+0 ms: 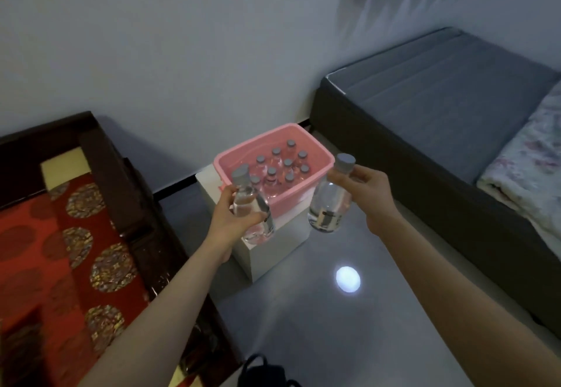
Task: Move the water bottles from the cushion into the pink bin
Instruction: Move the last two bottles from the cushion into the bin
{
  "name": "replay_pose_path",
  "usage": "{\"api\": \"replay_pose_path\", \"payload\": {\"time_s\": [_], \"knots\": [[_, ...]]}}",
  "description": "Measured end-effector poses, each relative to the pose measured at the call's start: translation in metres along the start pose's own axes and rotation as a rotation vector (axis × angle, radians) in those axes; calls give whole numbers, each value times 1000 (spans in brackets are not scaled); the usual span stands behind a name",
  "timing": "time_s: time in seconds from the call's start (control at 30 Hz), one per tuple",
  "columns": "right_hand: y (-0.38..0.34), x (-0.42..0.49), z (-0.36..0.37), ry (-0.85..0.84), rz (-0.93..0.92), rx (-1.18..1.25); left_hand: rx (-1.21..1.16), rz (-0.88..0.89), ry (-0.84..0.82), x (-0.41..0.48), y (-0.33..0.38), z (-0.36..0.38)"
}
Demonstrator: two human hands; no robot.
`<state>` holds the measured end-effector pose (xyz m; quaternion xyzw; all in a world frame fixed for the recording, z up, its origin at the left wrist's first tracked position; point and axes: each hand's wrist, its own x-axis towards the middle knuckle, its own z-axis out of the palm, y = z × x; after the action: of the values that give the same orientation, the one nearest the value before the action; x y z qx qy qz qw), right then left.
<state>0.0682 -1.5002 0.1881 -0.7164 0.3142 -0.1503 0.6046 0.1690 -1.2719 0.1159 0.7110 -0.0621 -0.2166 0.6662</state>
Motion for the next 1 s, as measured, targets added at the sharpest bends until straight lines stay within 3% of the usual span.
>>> {"api": "replay_pose_path", "payload": {"time_s": [0.27,0.6,1.0], "knots": [[9,96,29,-139,-72,13,14,-37,120,75,-8,17],[37,212,68,-239,-96,-207,80,-92,218,150,-26,38],[88,283,124,-599,-272,-473,376,-173,273,178,-34,47]]}}
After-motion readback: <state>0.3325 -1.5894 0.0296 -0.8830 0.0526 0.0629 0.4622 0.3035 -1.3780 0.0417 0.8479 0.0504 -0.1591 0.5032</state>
